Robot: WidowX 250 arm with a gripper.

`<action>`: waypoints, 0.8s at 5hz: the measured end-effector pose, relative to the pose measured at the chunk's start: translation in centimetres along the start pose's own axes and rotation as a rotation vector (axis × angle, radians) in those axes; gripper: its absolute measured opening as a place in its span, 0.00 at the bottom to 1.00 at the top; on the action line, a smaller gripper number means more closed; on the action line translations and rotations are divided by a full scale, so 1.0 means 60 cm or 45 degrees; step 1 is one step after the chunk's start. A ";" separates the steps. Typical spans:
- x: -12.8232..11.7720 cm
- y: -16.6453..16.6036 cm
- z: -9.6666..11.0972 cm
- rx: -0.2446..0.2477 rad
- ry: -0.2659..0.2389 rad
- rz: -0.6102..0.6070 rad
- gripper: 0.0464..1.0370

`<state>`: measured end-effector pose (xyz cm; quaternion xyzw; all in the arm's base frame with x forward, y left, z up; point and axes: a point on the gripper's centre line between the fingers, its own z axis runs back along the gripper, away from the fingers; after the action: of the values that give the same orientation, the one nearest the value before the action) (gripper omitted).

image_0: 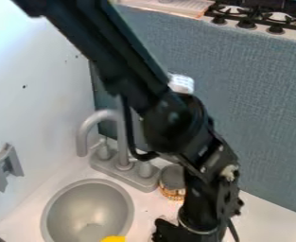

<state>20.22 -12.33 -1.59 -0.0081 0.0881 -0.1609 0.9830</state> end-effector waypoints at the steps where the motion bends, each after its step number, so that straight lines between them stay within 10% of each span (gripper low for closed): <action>1: 0.012 -0.003 -0.013 0.030 0.008 -0.023 0.05; 4: 0.046 -0.021 -0.070 0.056 0.061 -0.104 0.05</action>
<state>21.66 -14.37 -6.12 0.0139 0.1075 -0.2030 0.9732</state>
